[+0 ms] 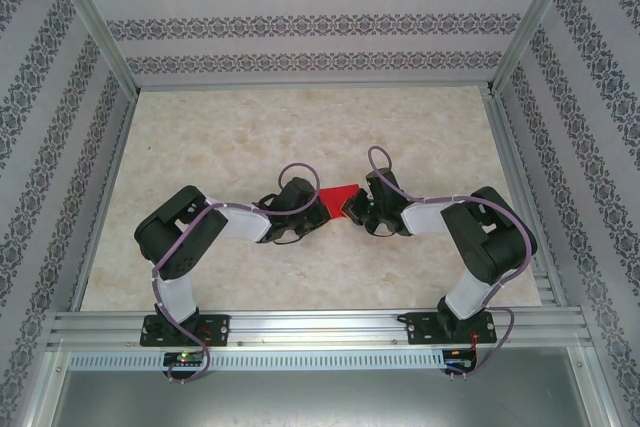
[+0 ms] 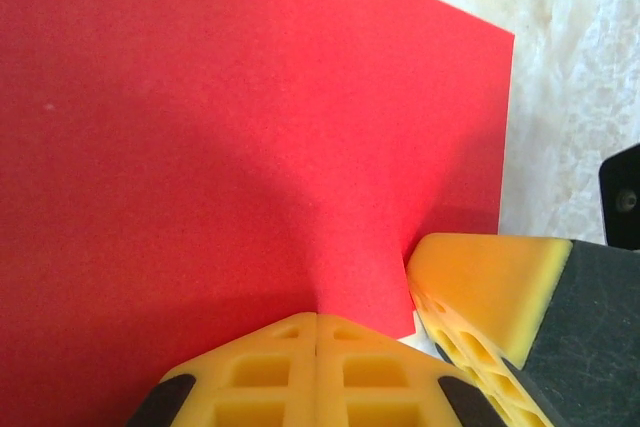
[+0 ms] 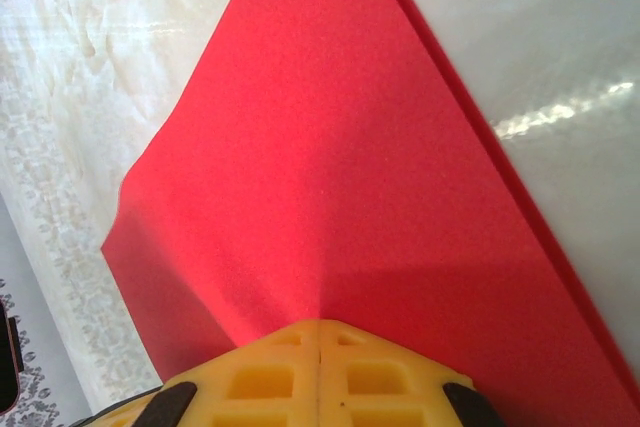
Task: Fold a paper plane with a square sheet of paper (pick it up from the middle)
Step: First fold in half a square sheet of paper at the center of the table.
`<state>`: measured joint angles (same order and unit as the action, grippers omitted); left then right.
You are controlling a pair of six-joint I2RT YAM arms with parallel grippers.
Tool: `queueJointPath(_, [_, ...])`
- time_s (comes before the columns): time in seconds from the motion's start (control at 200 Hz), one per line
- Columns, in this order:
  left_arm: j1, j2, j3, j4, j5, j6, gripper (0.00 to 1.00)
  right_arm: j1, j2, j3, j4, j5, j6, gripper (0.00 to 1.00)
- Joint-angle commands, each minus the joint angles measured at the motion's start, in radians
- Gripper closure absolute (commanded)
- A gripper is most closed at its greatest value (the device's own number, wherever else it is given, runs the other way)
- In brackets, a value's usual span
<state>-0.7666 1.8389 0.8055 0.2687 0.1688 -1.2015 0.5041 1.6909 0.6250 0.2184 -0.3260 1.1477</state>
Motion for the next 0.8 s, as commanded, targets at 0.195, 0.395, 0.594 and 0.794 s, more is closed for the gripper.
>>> queueJointPath(0.195, [-0.011,-0.110,-0.067,-0.144,-0.205,-0.035,1.00,-0.012,-0.005,-0.045,-0.050,0.038,-0.001,1.00])
queueJointPath(0.395, [-0.010,-0.134,-0.128,-0.168,-0.271,-0.087,1.00,-0.028,-0.005,-0.059,-0.051,0.036,-0.008,1.00])
queueJointPath(0.594, [-0.010,-0.154,-0.190,-0.188,-0.322,-0.133,1.00,-0.040,0.003,-0.070,-0.050,0.033,-0.014,1.00])
queueJointPath(0.794, [-0.010,-0.196,-0.215,-0.260,-0.375,-0.150,1.00,-0.057,0.007,-0.086,-0.054,0.041,-0.019,1.00])
